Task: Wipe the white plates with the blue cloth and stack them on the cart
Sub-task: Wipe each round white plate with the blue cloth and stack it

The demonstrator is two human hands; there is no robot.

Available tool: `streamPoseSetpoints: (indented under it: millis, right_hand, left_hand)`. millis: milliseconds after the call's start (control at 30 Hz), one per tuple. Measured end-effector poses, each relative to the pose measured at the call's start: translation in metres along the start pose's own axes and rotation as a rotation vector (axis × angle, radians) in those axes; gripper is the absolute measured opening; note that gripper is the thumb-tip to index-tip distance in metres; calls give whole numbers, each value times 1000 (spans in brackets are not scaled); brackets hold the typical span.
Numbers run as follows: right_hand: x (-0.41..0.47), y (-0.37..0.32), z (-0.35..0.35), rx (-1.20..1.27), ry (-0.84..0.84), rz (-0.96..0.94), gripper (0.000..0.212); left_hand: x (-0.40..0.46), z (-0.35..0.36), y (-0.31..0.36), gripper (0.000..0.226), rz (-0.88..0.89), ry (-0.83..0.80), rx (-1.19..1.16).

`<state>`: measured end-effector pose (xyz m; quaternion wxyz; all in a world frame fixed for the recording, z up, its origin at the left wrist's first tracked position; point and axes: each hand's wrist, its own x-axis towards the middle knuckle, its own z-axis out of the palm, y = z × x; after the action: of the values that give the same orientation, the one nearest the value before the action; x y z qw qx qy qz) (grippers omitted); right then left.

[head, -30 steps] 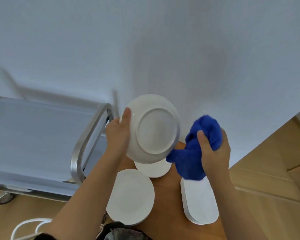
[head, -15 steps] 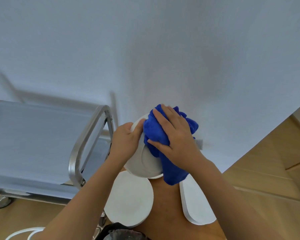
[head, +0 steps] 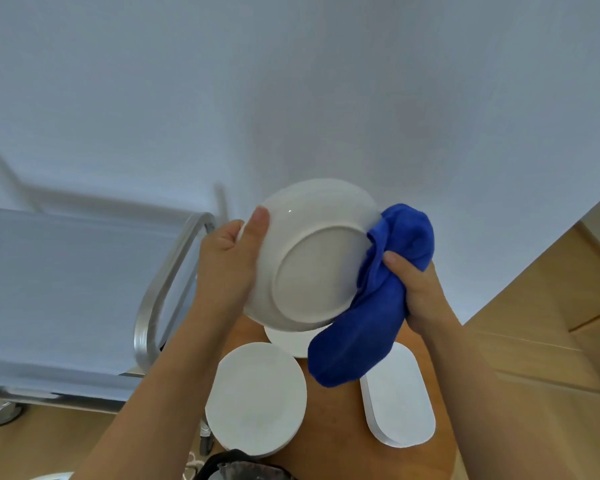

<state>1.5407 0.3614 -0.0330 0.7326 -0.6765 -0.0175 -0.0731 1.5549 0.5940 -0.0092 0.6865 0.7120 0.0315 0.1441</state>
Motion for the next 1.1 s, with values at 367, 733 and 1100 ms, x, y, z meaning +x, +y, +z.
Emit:
streamPoseSetpoints:
  millis: [367,733,1100]
  right_hand:
    - [-18,29,29,318,214,199,50]
    - [-35,13,8,116,99,222,17]
    - [-49,5,60,442,224,392,43]
  left_hand:
    - [-7,27,1,32,-380,-77,-448]
    - [-1,21,-8,38,-610,-284,-547]
    - [-50,67,5,26,-275,-110,-177]
